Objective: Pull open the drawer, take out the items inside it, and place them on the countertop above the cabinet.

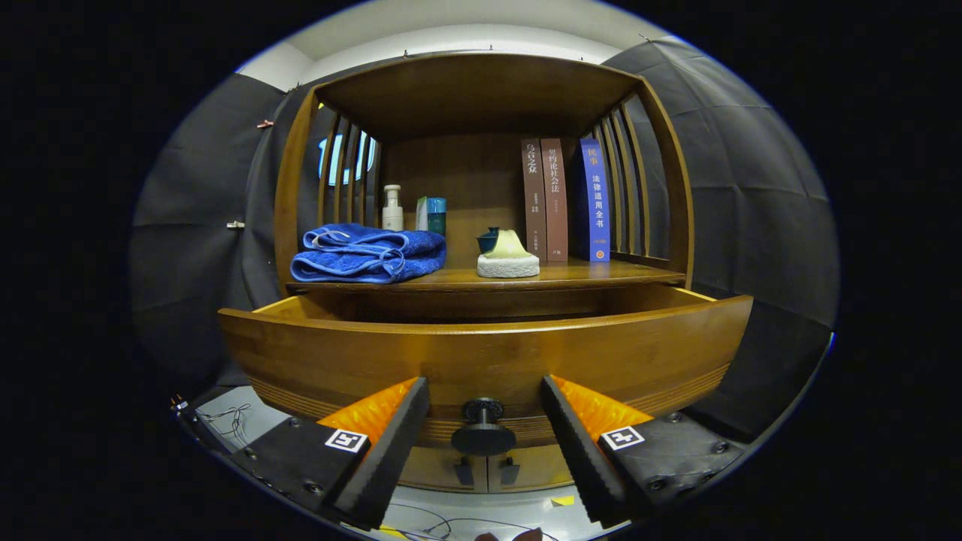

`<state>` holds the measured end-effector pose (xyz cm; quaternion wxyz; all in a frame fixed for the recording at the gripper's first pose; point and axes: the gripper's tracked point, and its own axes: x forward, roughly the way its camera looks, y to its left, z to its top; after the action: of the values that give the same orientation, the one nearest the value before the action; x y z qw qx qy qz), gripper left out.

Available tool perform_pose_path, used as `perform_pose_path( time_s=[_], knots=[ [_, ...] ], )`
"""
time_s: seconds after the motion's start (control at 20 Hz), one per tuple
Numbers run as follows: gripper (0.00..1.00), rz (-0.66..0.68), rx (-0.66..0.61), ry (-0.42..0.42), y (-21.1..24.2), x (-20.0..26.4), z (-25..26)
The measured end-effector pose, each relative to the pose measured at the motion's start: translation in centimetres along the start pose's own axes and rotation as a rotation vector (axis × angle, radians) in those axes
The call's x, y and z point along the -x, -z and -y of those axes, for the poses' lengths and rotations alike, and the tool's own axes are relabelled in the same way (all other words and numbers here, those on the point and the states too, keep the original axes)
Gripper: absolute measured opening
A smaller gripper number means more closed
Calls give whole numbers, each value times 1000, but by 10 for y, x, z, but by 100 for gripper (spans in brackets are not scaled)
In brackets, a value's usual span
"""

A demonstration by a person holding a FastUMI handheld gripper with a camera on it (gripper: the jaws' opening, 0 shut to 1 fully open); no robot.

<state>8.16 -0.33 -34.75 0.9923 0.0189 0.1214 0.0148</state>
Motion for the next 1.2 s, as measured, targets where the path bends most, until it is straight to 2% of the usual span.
perform_pose_path(
  time_s=[0.55,1.2],
  knots=[
    [98,-23,12,11,-5,-61,-3],
    [99,-68,5,20,0,-96,-7]
  ],
)
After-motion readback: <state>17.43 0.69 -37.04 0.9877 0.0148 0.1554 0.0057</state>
